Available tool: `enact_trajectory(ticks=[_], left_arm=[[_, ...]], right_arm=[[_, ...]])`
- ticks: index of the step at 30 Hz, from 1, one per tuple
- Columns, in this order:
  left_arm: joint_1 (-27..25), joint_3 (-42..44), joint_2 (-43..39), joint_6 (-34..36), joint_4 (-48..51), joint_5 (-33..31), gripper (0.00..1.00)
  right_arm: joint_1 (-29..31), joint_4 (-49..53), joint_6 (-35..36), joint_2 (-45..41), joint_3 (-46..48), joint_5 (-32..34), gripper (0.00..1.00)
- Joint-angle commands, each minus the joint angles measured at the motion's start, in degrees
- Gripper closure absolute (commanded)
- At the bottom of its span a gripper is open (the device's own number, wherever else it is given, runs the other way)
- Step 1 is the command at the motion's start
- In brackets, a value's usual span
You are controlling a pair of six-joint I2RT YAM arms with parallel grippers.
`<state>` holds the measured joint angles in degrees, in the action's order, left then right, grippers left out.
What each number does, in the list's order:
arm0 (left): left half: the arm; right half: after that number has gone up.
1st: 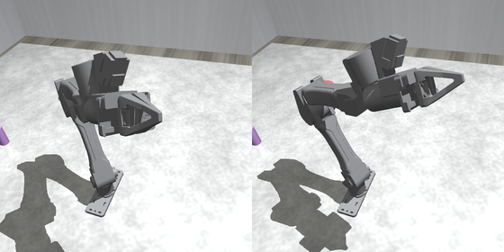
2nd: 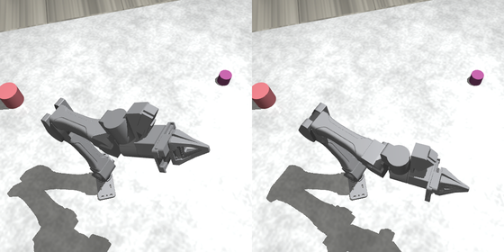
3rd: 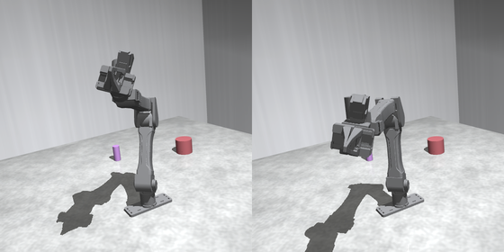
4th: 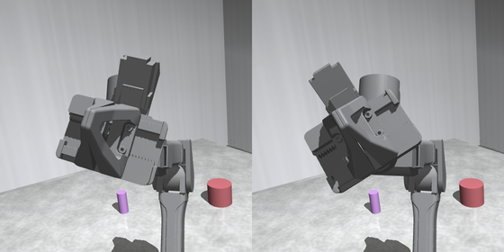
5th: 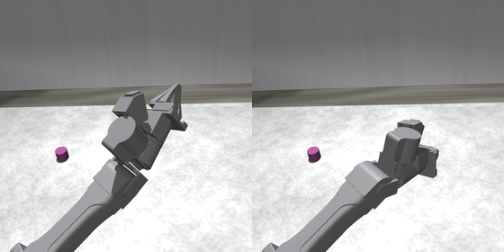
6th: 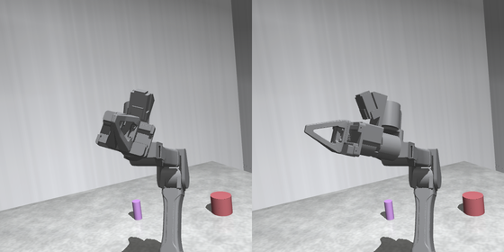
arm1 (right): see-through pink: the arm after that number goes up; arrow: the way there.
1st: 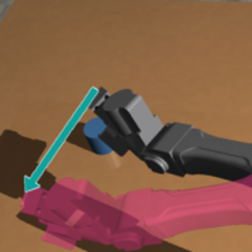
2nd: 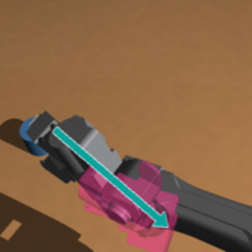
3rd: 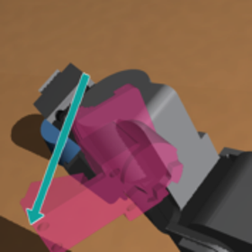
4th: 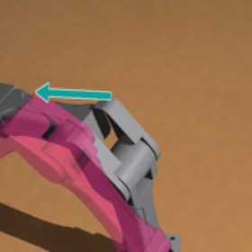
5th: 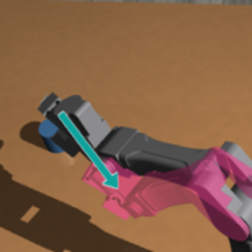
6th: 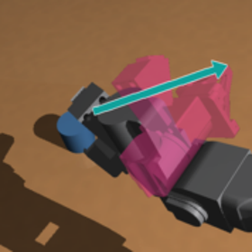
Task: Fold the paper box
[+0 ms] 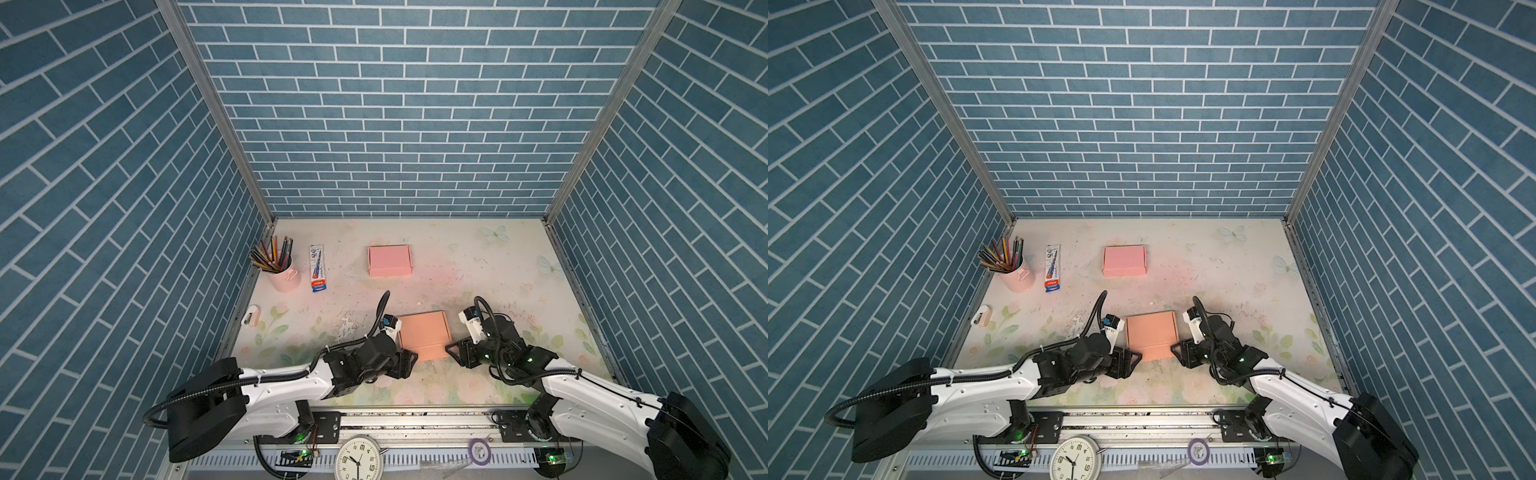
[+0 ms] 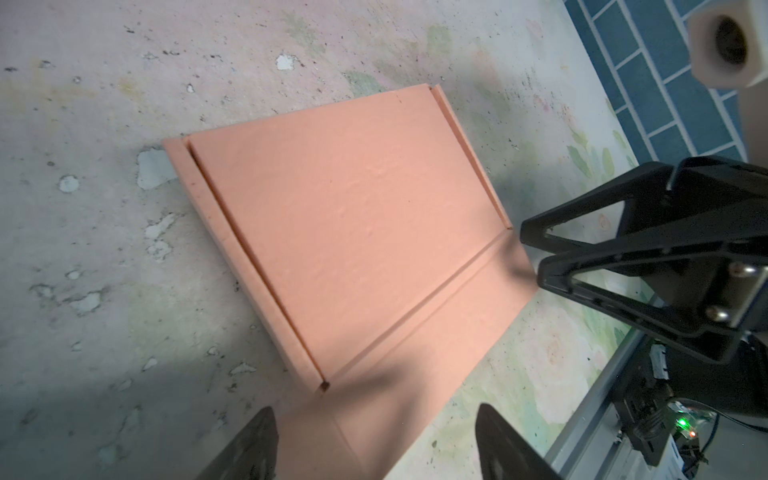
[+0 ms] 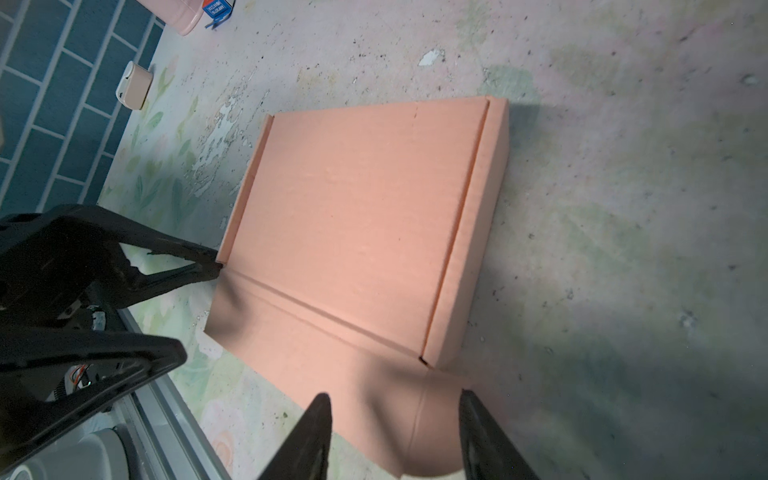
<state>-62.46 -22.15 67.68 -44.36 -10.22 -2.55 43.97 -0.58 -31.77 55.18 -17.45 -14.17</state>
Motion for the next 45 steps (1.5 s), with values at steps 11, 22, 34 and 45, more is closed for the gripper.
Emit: enact_trajectory(ticks=[11,22,34,45], left_arm=[[-2.01,0.55,3.79,-2.66,-4.21,-1.12,0.26],[-3.1,0.62,3.95,-2.93,-5.46,-1.08,0.27],[-3.4,0.79,3.52,-3.06,-4.9,-1.96,0.28],[-3.42,1.38,4.45,-3.28,-5.46,-2.28,0.36]], right_arm=[[1.46,-4.27,-3.01,2.77,1.57,-0.99,0.5],[3.32,-4.87,-3.77,3.28,1.59,-0.54,0.5],[3.95,-4.27,-3.96,3.22,1.71,0.92,0.52],[4.2,-4.87,-3.96,4.3,1.98,1.63,0.58]])
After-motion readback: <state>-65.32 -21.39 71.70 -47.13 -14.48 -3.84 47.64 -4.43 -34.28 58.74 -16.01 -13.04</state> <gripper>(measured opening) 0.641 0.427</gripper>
